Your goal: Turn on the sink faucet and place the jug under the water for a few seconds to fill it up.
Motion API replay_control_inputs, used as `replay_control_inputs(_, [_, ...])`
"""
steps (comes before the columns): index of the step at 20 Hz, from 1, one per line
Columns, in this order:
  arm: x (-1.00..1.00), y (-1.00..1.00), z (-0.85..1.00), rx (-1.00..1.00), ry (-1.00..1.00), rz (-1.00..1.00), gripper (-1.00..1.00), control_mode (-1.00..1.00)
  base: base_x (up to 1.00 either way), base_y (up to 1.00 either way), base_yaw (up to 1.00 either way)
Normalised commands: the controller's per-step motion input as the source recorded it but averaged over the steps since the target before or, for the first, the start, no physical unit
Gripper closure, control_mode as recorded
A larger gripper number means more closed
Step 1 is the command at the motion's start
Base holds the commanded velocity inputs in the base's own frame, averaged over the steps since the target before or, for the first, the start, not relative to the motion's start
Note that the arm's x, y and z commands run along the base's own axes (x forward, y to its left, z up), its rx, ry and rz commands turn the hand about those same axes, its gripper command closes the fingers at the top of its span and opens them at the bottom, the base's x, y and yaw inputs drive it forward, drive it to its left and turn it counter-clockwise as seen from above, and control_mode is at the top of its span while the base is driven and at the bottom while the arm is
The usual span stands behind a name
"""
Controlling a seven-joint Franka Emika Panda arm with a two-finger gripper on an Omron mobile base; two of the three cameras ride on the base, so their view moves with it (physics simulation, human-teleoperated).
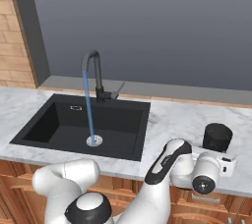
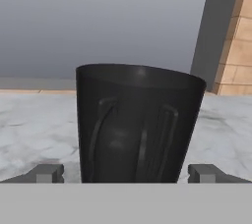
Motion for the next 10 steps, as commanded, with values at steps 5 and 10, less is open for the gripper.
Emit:
replay_control_inputs(5, [0.03,0.0,-0.02,0.0,0.01,-0.04,-1.0,-1.0,0.0,0.0,0.0])
replay_control_inputs(10, [0.0,-0.03,-0.03,0.0,0.02,-0.03,-1.0,-1.0,0.0,0.0,0.0])
